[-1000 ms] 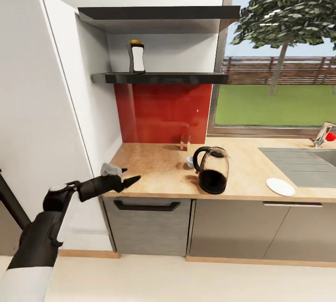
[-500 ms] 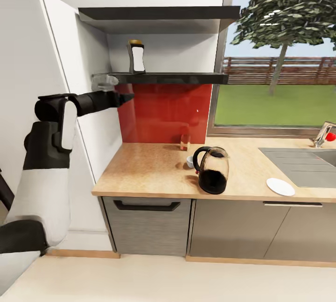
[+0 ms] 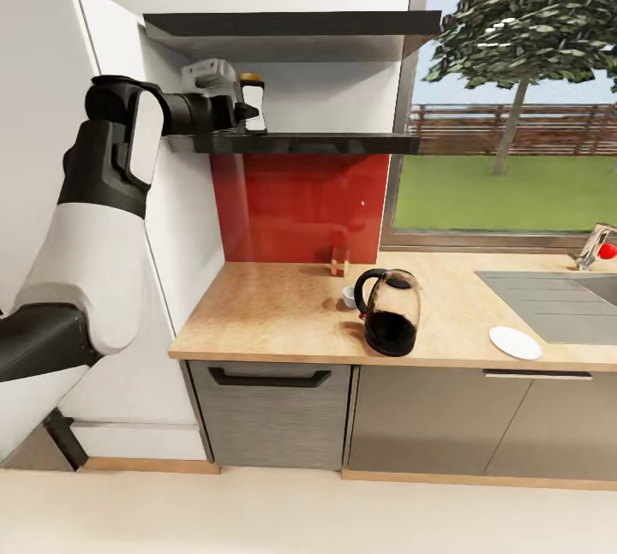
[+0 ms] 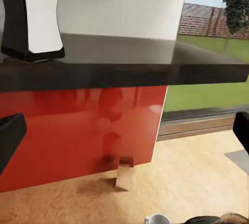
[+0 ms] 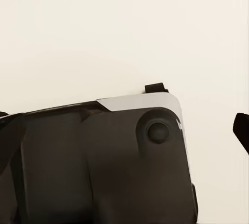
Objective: Set up a coffee station on the kitchen countertop: keep the coffee maker on the countertop, move the bottle of coffee from the kitchen shelf to the counter next to the coffee maker, place a paper coffee filter on top of the coffee maker, put the saucer next to the coffee maker with the coffee cup on the saucer, and place the electric kettle next to the coffee maker.
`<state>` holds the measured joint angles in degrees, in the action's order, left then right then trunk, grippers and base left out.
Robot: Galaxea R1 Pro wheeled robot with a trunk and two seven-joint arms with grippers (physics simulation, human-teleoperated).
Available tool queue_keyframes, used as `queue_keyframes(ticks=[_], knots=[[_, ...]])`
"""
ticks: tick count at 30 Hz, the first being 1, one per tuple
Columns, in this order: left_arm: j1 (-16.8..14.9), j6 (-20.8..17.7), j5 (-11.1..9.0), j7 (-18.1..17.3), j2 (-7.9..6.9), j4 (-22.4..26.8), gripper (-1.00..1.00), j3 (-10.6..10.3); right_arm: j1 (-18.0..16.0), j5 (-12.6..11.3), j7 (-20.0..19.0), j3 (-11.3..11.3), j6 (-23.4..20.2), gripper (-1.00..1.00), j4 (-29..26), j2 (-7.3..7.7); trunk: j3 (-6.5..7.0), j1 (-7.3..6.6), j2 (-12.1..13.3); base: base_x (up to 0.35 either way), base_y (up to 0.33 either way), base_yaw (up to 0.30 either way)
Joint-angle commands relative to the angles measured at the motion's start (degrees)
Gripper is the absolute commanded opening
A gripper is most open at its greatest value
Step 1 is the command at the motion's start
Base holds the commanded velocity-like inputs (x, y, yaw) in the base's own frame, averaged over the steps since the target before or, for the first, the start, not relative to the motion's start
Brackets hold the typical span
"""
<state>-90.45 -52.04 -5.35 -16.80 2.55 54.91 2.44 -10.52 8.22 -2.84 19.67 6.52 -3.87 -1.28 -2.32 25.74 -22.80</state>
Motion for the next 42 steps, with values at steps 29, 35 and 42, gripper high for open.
queue_keyframes(ticks=[29, 35, 42], knots=[[-10.4, 13.4, 14.0, 1.0, -5.16, -15.6, 1.00, -0.6, 4.6, 0.7, 0.3, 0.4, 0.1, 1.00, 2.5, 4.53, -0.14, 0.04, -0.1, 0.000, 0.000, 0.000], [-11.0, 14.2, 14.0, 4.6, -3.29, -15.6, 1.00, -0.5, 4.7, 0.7, 0.3, 0.4, 0.1, 1.00, 2.5, 4.45, -0.14, 0.04, -0.1, 0.000, 0.000, 0.000], [-10.0, 21.5, 13.2, 11.4, -2.86, -15.4, 1.00, -0.1, 4.7, 0.6, 0.3, 0.4, 0.1, 1.00, 2.5, 4.36, -0.14, 0.04, -0.1, 0.000, 0.000, 0.000]])
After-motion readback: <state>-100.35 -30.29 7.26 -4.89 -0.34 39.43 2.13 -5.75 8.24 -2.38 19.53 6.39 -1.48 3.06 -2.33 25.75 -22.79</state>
